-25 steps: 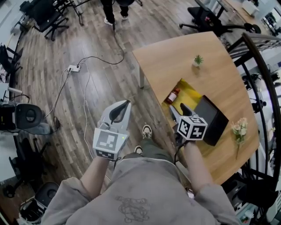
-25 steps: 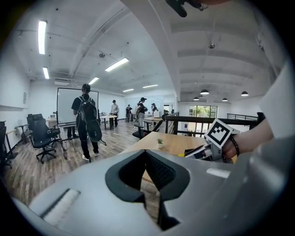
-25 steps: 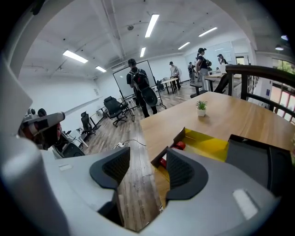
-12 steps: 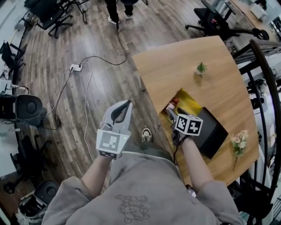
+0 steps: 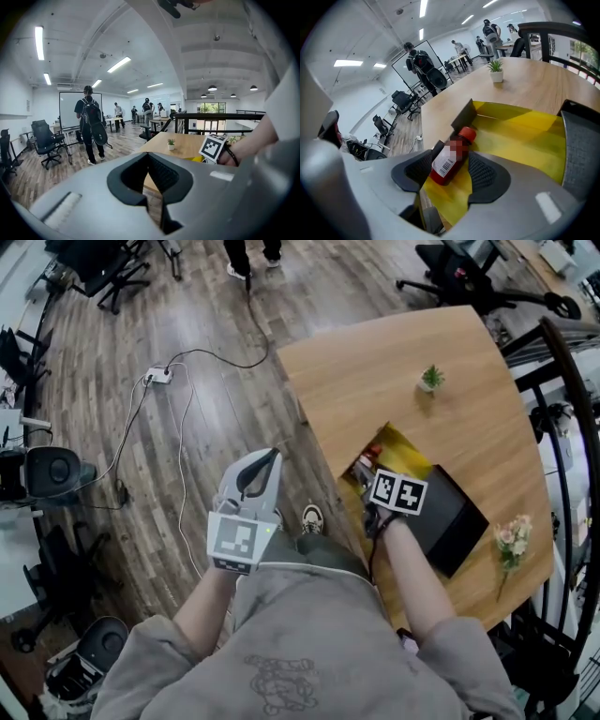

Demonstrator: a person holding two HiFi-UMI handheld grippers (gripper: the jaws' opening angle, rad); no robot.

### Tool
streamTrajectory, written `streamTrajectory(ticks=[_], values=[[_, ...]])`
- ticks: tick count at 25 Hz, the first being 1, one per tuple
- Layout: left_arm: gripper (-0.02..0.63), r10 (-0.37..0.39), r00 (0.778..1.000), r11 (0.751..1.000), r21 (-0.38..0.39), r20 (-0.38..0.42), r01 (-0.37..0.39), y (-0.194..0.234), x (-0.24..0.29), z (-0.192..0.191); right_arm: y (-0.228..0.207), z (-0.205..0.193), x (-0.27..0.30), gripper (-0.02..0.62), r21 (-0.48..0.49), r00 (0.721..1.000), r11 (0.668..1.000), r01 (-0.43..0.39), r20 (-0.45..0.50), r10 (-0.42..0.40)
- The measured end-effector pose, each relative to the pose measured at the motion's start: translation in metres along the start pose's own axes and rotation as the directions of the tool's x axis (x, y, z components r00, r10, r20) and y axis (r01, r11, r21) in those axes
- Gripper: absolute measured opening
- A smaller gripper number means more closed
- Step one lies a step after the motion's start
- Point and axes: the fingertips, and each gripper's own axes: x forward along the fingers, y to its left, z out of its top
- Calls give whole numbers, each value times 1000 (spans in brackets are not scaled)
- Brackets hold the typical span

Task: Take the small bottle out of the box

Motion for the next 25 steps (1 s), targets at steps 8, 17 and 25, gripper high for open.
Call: streamTrajectory(ticks=[8,17,25], values=[[2,-12,1000,1000,-13,-8,12,0,8,-9,-3,-2,4,232,-6,1000,1000,4,9,-4],[2,-25,1000,1000,-7,13,25,-2,14,-3,-7,-5,0,232,-14,1000,1000,8,-4,-8],[2,-32,999,999,-20,-6,32,-6,16,-2,-22,-6,-22,225,-10,995,996,93,22,-92]])
